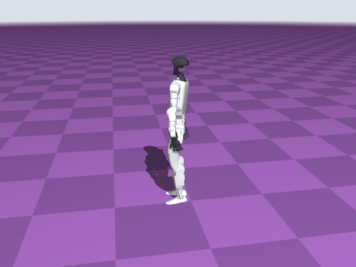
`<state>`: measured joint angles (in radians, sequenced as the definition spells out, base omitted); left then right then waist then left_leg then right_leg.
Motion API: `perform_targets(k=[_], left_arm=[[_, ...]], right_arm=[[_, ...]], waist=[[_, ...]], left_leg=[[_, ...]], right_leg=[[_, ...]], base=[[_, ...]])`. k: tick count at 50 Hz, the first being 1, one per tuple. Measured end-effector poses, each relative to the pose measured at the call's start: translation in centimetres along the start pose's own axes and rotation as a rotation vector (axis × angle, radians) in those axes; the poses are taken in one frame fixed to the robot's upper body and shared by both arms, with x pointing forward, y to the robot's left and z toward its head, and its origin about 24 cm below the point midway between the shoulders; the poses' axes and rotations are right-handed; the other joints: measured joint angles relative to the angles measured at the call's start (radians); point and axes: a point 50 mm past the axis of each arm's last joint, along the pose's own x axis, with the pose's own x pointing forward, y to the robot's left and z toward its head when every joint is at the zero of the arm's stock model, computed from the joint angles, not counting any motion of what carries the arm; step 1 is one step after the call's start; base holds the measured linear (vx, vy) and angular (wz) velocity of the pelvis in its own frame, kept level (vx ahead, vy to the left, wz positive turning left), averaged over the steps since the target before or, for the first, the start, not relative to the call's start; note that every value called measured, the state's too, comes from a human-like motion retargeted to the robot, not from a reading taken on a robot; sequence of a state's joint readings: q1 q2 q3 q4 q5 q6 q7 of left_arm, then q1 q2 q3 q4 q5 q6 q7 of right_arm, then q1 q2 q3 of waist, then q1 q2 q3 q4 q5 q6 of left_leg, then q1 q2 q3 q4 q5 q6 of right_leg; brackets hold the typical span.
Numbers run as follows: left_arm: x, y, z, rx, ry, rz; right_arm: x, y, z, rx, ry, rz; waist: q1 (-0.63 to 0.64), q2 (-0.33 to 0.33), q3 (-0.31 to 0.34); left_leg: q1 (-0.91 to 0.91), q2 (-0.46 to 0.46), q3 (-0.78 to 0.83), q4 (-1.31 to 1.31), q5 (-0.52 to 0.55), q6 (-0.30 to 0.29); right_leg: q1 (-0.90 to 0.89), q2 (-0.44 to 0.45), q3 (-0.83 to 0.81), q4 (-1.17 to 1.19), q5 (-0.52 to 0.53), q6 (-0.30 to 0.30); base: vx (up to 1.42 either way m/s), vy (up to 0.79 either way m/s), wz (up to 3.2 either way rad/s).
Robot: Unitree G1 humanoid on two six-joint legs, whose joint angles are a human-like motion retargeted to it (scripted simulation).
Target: In place motions
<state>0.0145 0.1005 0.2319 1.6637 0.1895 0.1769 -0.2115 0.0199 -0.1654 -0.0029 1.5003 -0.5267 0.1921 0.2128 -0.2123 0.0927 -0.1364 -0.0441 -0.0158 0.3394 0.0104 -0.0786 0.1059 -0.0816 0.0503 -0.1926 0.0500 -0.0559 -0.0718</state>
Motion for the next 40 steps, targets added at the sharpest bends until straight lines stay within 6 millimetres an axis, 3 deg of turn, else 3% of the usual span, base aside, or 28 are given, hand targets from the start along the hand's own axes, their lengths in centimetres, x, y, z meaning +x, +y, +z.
perform_targets(k=[5,7,9,16,20,24,28,31,35,40], left_arm=[[-0.4,0.5,1.1,0.049,-0.015,0.024],[-0.6,0.7,2.2,0.084,-0.042,0.032],[-1.0,0.8,3.7,0.088,-0.094,0.030],[-3.2,-0.3,10.8,-0.003,-0.378,-0.015],[-5.0,-1.0,14.3,0.010,-0.518,-0.026],[-6.1,-1.4,16.1,0.077,-0.583,-0.011],[-5.6,-1.6,15.5,0.154,-0.570,0.015],[-4.2,-1.2,13.2,0.172,-0.491,0.043],[-1.7,-0.1,7.6,0.112,-0.324,0.086],[0.4,0.9,-1.9,-0.066,-0.047,0.126]], right_arm=[[0.2,-0.2,-2.3,0.082,0.046,0.002],[0.2,-0.1,-3.7,0.120,0.079,0.008],[0.2,0.0,-5.1,0.147,0.122,0.010],[0.0,1.0,-9.7,0.252,0.261,0.022],[-0.1,1.5,-10.6,0.292,0.308,0.030],[-0.2,1.7,-9.8,0.296,0.331,0.013],[-0.1,1.7,-7.4,0.324,0.308,-0.013],[-0.1,1.1,-3.3,0.273,0.195,-0.017],[-1.1,-0.2,4.6,0.092,-0.062,-0.027],[-4.6,-0.9,14.4,-0.106,-0.435,-0.057]], waist=[[0.099,-0.008,0.001],[0.055,-0.004,0.007],[-0.019,-0.002,0.015],[-0.003,-0.015,0.022],[0.004,-0.018,0.025],[0.011,-0.015,0.030],[0.044,-0.013,0.027],[0.065,-0.010,0.026],[0.075,-0.003,0.030],[0.072,0.005,0.040]], left_leg=[[0.013,0.015,0.107,-0.008,-0.010,-0.006],[0.006,0.014,0.054,-0.003,-0.003,-0.004],[-0.007,0.000,-0.023,0.002,0.008,0.004],[-0.013,-0.003,-0.039,0.005,0.018,0.006],[-0.021,-0.006,-0.055,0.009,0.025,0.007],[-0.026,-0.008,-0.071,0.010,0.031,0.006],[-0.023,-0.012,-0.077,0.010,0.033,0.006],[-0.017,-0.014,-0.076,0.009,0.033,0.005],[-0.007,-0.013,-0.073,0.007,0.032,0.003],[0.004,-0.009,-0.068,0.006,0.029,-0.001]], right_leg=[[0.011,0.026,0.105,-0.008,-0.002,-0.004],[0.012,0.011,0.053,-0.009,0.000,0.004],[0.008,-0.002,-0.025,-0.006,0.001,0.001],[0.026,-0.008,-0.046,-0.013,-0.004,0.001],[0.035,-0.012,-0.071,-0.017,-0.006,0.001],[0.043,-0.016,-0.093,-0.020,-0.009,0.001],[0.046,-0.020,-0.100,-0.020,-0.009,0.000],[0.048,-0.020,-0.098,-0.019,-0.009,-0.002],[0.052,-0.018,-0.093,-0.018,-0.009,-0.004],[0.056,-0.015,-0.085,-0.015,-0.011,-0.003]], base=[[-0.02,-0.01,-0.85],[0.00,-0.01,1.00],[-0.01,-0.02,1.51],[-0.01,0.00,0.19],[-0.02,0.00,0.27],[-0.03,0.02,0.29],[0.00,0.02,0.08],[0.00,0.00,0.00],[0.00,0.00,0.00],[0.00,0.00,0.00]])
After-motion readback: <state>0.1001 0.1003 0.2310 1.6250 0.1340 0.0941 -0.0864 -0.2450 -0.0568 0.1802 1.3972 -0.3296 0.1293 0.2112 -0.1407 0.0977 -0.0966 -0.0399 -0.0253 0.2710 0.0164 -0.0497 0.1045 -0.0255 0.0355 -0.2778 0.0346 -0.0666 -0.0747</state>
